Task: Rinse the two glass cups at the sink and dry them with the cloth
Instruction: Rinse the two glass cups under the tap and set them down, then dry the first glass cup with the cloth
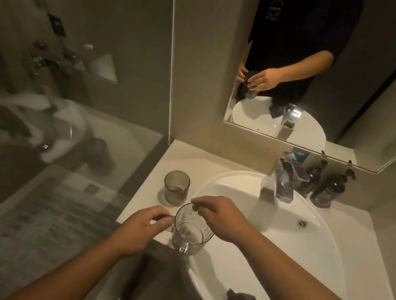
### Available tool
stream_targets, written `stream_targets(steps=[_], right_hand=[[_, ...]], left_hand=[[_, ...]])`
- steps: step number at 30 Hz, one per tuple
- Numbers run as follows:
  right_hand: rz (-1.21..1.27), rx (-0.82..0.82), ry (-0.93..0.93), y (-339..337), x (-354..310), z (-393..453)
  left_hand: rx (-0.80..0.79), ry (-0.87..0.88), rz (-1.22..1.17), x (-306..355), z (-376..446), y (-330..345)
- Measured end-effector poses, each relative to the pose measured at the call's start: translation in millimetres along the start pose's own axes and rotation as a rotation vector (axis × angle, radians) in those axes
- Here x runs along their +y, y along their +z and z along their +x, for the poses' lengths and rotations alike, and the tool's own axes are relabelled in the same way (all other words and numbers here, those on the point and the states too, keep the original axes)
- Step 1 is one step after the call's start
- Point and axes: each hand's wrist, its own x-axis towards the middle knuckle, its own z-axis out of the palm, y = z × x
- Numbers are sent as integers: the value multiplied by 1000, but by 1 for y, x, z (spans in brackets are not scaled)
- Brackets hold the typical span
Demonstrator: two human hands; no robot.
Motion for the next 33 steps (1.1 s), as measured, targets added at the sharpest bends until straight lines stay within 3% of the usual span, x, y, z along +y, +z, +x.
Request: stream_targets(steps=[4, 9, 20, 25, 28, 31, 33], right_hand=[[-13, -2, -30, 24, -26, 31], [144, 99, 88, 36, -14, 41], [310, 265, 495, 26, 82, -58], [174, 261, 565, 28, 92, -100], [38, 184, 564, 33, 89, -123], [-52, 143, 539, 41, 86, -150], [-126, 125, 488, 47, 84, -170]], left_hand=[[57, -91, -109, -36, -6, -24], [239, -233, -233, -73, -2, -31], [183, -271, -165, -113, 34, -35], [187, -225, -170, -124, 46, -34], [387, -315, -305, -119, 41, -26], [599, -367, -218, -108, 8, -7], [504, -321, -132, -98, -23, 16]])
